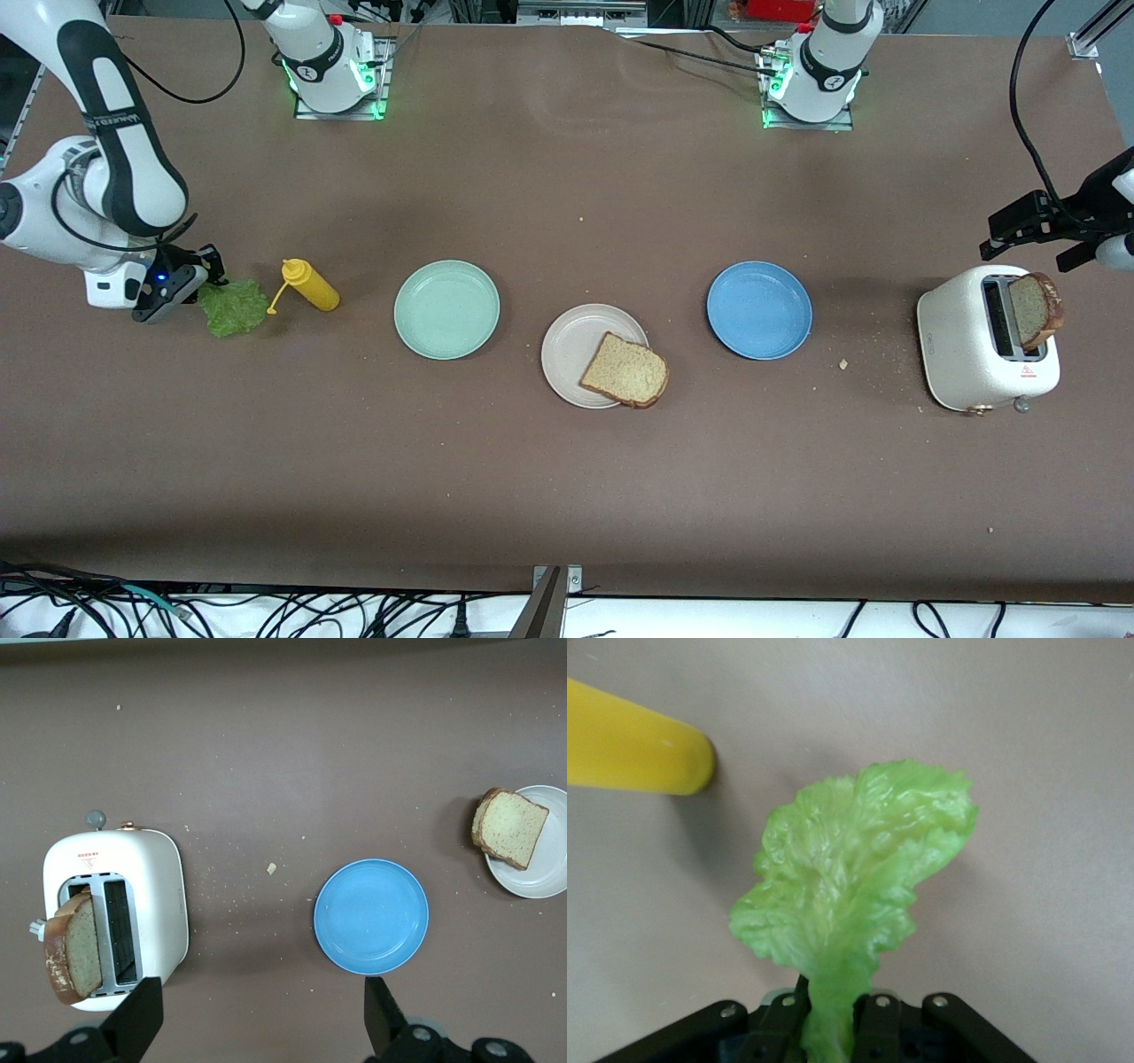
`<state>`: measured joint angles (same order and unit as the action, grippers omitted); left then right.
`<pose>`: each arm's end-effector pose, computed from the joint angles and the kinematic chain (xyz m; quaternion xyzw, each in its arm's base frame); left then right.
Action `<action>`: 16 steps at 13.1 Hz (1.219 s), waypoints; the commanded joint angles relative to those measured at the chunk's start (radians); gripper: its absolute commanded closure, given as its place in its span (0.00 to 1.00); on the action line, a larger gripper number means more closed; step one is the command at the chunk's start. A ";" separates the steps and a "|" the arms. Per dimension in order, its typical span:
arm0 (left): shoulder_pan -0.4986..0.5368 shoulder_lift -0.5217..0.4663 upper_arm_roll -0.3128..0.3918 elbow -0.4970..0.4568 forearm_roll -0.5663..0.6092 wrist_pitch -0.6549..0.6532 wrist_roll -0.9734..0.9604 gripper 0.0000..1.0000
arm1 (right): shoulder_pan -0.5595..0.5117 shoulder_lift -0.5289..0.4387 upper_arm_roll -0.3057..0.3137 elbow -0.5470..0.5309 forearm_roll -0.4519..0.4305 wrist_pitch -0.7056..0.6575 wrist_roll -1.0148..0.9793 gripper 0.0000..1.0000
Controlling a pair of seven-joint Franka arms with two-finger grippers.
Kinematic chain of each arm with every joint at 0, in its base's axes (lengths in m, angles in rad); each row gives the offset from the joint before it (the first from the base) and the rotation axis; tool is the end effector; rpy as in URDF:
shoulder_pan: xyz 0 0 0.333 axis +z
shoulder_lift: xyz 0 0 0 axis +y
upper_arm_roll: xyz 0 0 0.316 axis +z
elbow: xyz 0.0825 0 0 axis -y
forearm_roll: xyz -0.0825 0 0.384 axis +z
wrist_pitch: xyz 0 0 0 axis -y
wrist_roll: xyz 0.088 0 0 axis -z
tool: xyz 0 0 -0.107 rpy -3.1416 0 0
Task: Make sandwich in beige plate with both arms
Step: 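Release the bottle and grasp the green lettuce leaf with the right gripper, then lift the lettuce and carry it onto the toast with the right gripper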
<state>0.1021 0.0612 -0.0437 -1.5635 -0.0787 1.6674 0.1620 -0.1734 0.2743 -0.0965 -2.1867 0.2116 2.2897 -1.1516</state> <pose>0.5815 0.0270 0.6023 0.9978 -0.0487 0.0257 0.0380 0.5214 -0.1396 0.2487 -0.9292 -0.3551 0.0241 0.1001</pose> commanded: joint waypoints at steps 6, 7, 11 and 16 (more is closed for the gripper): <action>0.002 0.005 0.001 0.017 0.008 -0.020 0.002 0.00 | -0.008 -0.086 0.101 0.260 -0.034 -0.507 0.315 1.00; 0.002 0.005 0.001 0.017 0.008 -0.020 0.002 0.00 | -0.008 -0.087 0.130 0.301 -0.025 -0.559 0.393 1.00; 0.002 0.005 0.001 0.017 0.008 -0.020 0.002 0.00 | -0.008 -0.086 0.256 0.419 0.066 -0.630 0.715 1.00; 0.002 0.003 0.001 0.019 0.008 -0.020 0.002 0.00 | -0.005 -0.044 0.496 0.420 0.199 -0.425 1.262 1.00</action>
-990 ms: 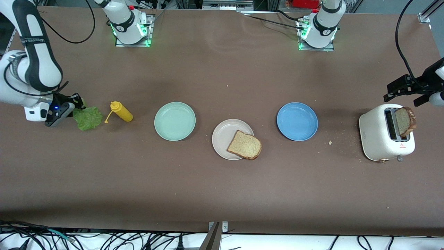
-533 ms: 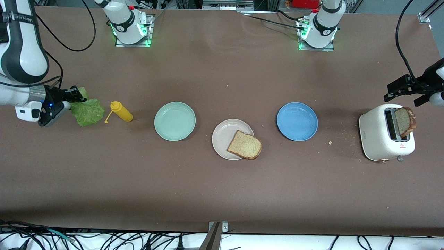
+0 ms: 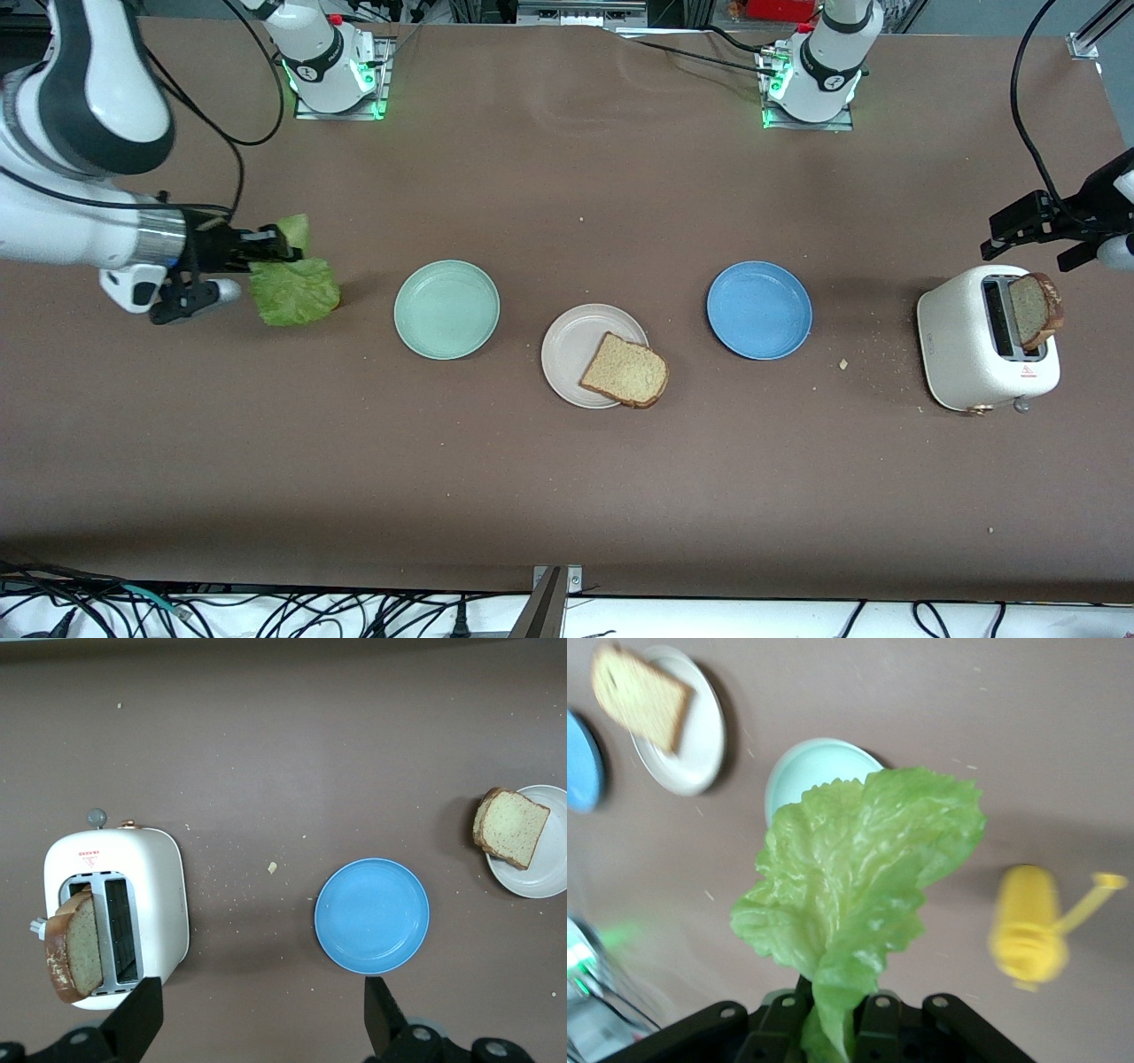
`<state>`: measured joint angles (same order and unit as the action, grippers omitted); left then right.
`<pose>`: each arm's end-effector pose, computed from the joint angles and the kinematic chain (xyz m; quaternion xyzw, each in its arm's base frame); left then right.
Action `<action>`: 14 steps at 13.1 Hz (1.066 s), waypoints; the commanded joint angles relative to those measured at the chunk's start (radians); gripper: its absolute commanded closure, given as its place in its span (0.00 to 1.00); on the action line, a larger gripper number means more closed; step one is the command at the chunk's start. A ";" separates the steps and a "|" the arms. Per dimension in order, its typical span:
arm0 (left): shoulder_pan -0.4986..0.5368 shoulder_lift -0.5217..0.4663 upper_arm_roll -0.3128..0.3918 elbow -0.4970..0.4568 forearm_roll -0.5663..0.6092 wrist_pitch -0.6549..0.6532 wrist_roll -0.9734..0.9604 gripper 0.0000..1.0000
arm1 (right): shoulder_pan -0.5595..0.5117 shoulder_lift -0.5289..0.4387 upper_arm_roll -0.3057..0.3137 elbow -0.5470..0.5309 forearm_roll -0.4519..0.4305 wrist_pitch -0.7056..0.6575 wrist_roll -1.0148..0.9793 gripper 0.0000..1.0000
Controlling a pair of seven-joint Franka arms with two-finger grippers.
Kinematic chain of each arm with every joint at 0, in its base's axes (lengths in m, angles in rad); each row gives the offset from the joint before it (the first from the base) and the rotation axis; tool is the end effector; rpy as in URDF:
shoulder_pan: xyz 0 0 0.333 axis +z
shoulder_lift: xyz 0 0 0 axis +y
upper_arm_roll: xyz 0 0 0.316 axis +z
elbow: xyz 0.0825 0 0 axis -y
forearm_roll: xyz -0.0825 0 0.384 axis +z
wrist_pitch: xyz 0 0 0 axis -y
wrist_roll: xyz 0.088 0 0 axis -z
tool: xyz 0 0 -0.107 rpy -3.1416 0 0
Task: Make sandwich in beige plate with both arms
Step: 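Lift the lettuce and carry it onto the toast with the right gripper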
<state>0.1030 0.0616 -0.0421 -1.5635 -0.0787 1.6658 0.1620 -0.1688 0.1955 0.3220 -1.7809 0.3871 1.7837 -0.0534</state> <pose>0.5813 0.0285 0.6019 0.9978 -0.0475 0.0247 0.0380 0.5848 0.1129 0.4429 -0.9717 -0.0428 0.1013 0.2089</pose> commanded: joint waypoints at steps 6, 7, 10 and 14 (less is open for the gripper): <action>0.009 0.003 0.001 0.020 0.010 -0.018 0.004 0.00 | 0.185 0.249 0.187 0.075 0.007 0.593 0.671 1.00; 0.009 0.003 0.001 0.020 0.010 -0.018 0.004 0.00 | 0.248 0.301 0.186 0.102 -0.007 0.676 0.751 1.00; 0.009 0.003 -0.001 0.020 0.010 -0.018 0.004 0.00 | 0.400 0.473 0.166 0.193 -0.101 0.949 0.991 1.00; 0.011 0.003 -0.001 0.020 0.010 -0.018 0.004 0.00 | 0.592 0.660 0.056 0.363 -0.154 1.086 1.176 1.00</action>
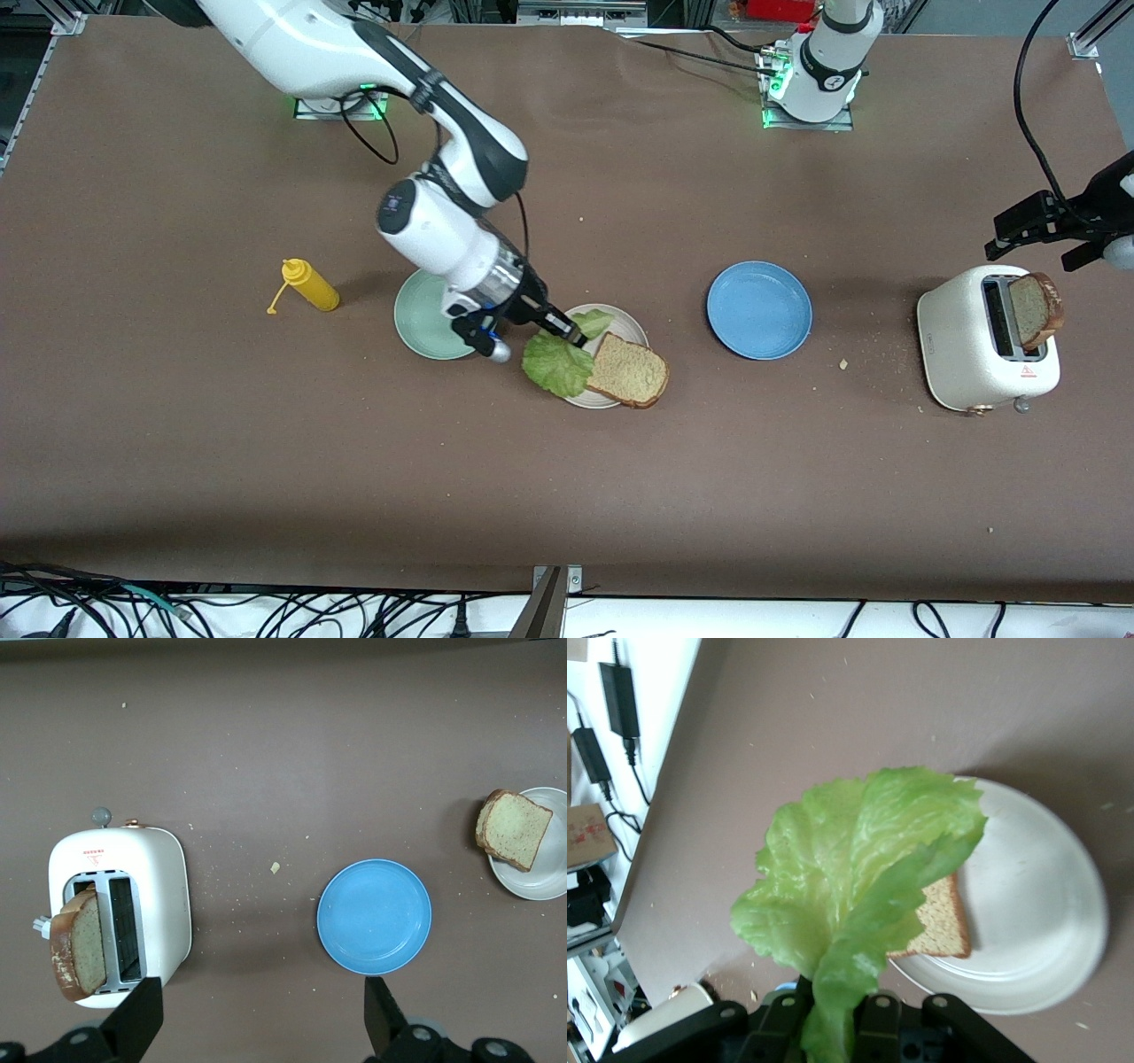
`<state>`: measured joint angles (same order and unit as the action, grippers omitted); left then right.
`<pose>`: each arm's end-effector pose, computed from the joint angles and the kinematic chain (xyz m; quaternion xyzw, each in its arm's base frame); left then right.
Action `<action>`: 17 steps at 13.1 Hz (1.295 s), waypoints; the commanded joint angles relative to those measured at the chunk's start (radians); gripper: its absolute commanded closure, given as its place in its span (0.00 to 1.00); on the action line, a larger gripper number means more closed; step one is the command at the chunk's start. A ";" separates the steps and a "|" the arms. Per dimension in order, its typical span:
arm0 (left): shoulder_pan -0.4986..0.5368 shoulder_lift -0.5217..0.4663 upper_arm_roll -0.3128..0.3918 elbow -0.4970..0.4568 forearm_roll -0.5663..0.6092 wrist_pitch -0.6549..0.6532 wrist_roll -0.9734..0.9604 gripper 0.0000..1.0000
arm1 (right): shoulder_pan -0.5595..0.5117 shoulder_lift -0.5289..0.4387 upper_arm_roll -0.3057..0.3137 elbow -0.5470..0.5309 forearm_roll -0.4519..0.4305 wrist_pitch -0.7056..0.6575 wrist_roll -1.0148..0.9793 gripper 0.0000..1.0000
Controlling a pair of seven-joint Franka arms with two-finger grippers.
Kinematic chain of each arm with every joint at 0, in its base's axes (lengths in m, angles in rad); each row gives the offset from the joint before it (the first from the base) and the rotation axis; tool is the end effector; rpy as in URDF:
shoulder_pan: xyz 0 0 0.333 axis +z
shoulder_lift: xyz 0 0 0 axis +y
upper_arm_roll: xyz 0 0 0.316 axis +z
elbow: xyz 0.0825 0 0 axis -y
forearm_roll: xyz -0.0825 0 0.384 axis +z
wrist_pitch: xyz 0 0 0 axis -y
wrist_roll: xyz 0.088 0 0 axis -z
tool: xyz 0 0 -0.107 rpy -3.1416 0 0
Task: Make sandwich in beige plate with both arms
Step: 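Lift the lettuce and carry it onto the toast with the right gripper, then lower the lettuce onto the toast and open the right gripper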
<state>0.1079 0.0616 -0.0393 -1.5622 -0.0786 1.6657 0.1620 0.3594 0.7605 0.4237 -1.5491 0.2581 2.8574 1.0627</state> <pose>0.5811 0.0329 0.6025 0.9980 -0.0437 0.0255 0.0377 0.5864 0.4663 0.2927 -0.8825 0.3240 -0.0184 0.3403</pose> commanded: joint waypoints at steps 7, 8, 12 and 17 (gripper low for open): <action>0.006 0.004 -0.004 0.019 0.010 -0.017 0.005 0.00 | 0.197 0.295 -0.143 0.277 -0.023 0.293 0.108 1.00; 0.006 0.004 -0.004 0.019 0.010 -0.017 0.005 0.00 | 0.210 0.302 -0.149 0.277 -0.020 0.300 0.109 1.00; 0.006 0.004 -0.002 0.019 0.010 -0.017 0.004 0.00 | 0.237 0.347 -0.155 0.343 -0.017 0.300 0.154 1.00; 0.006 0.004 -0.002 0.019 0.010 -0.017 0.004 0.00 | 0.243 0.364 -0.164 0.359 -0.022 0.298 0.152 0.47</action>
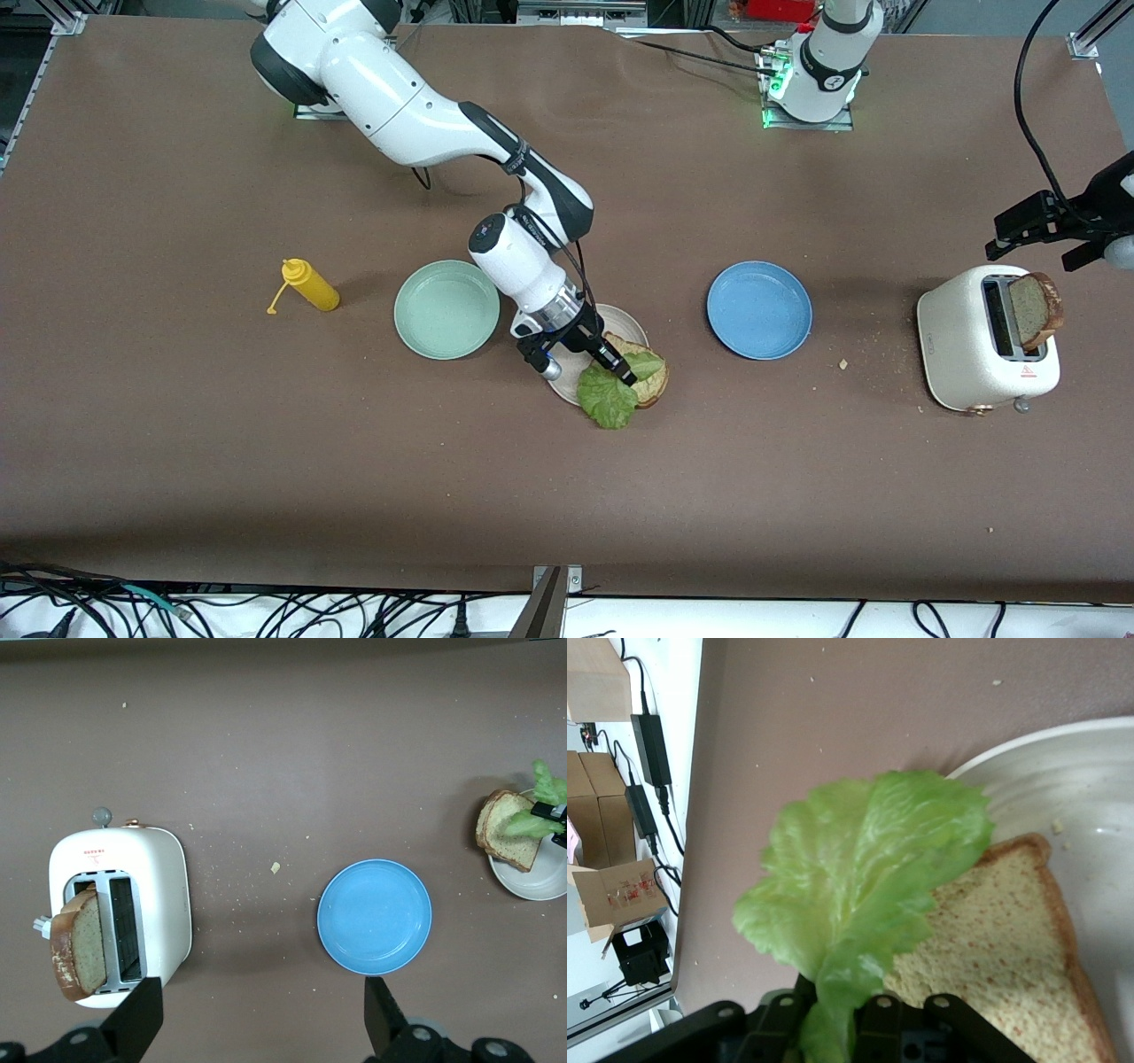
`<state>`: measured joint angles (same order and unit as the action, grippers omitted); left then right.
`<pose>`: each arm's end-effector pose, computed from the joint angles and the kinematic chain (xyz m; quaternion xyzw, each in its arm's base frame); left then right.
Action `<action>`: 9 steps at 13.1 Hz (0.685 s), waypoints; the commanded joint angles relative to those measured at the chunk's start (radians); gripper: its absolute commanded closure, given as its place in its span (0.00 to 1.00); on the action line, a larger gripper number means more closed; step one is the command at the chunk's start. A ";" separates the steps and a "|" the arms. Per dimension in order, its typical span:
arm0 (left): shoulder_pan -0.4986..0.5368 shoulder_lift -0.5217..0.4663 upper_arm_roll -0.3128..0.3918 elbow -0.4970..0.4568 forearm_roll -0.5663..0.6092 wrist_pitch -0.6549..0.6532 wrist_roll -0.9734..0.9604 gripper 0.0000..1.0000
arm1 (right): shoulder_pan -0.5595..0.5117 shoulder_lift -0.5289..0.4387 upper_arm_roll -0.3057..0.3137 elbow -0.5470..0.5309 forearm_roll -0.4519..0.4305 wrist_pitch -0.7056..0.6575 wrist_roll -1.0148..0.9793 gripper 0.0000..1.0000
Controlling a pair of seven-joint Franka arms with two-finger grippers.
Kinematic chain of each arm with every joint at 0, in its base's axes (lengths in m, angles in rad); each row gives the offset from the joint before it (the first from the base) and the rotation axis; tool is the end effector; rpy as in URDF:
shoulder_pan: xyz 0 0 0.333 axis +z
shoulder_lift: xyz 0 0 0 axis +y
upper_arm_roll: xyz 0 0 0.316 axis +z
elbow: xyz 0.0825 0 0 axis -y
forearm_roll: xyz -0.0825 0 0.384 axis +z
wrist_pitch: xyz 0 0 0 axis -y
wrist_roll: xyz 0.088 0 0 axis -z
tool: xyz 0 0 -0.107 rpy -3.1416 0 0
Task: Make sandwich in beige plate with both arms
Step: 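Lower the lettuce onto the toast and open the right gripper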
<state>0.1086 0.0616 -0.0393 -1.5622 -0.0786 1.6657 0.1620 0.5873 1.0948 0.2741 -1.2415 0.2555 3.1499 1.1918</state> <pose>0.5811 0.0333 0.6025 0.9980 -0.0433 0.0255 0.0377 0.5902 0.5269 0.1972 -0.8309 0.3711 -0.0909 0.4045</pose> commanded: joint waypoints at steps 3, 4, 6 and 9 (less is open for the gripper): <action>0.005 0.004 -0.002 0.017 0.010 -0.017 0.004 0.00 | 0.016 0.022 -0.023 0.051 -0.018 -0.005 0.026 0.00; 0.005 0.006 -0.002 0.017 0.010 -0.017 0.005 0.00 | 0.016 0.019 -0.021 0.051 -0.013 -0.016 0.029 0.00; 0.005 0.006 -0.002 0.017 0.010 -0.017 0.004 0.00 | 0.013 -0.010 -0.021 0.053 0.007 -0.097 0.052 0.00; 0.005 0.006 -0.002 0.017 0.010 -0.015 0.004 0.00 | -0.017 -0.113 -0.023 0.051 0.005 -0.324 0.106 0.00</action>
<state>0.1087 0.0617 -0.0392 -1.5622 -0.0786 1.6657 0.1620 0.5863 1.0599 0.2591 -1.1823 0.2563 2.9554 1.2571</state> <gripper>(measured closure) 0.000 0.000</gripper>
